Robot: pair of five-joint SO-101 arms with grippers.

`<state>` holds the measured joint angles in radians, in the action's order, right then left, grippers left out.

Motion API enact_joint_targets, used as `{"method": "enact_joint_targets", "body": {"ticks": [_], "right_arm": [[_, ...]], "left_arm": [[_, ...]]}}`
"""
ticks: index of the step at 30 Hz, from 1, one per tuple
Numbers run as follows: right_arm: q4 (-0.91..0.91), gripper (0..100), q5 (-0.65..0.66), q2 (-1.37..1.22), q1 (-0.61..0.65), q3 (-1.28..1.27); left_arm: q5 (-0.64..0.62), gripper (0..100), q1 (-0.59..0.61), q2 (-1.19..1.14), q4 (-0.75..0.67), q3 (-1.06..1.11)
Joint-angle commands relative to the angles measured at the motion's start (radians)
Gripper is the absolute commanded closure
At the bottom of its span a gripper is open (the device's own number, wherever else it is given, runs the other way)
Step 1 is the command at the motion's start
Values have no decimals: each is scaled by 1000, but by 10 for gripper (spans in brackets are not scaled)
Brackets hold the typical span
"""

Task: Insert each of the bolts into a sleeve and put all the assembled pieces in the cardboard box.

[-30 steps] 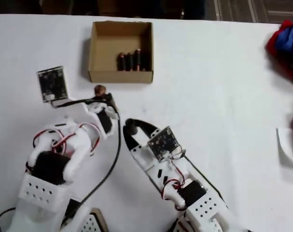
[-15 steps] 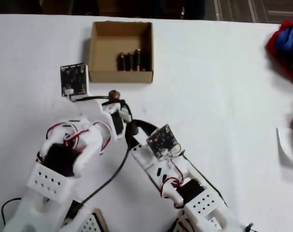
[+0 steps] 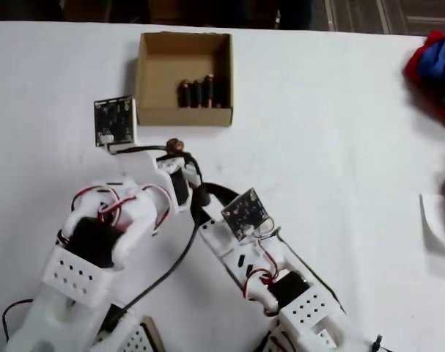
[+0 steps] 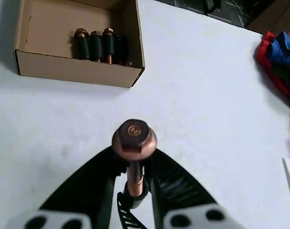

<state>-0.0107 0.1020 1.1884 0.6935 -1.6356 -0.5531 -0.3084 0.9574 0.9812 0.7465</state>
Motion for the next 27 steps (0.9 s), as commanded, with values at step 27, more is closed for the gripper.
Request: {"method": "enact_joint_targets", "body": {"ticks": [27], "right_arm": [[-48, 979, 9, -21, -12, 126]], "left_arm": [[-2, 976, -114, -3, -83, 127]]}}
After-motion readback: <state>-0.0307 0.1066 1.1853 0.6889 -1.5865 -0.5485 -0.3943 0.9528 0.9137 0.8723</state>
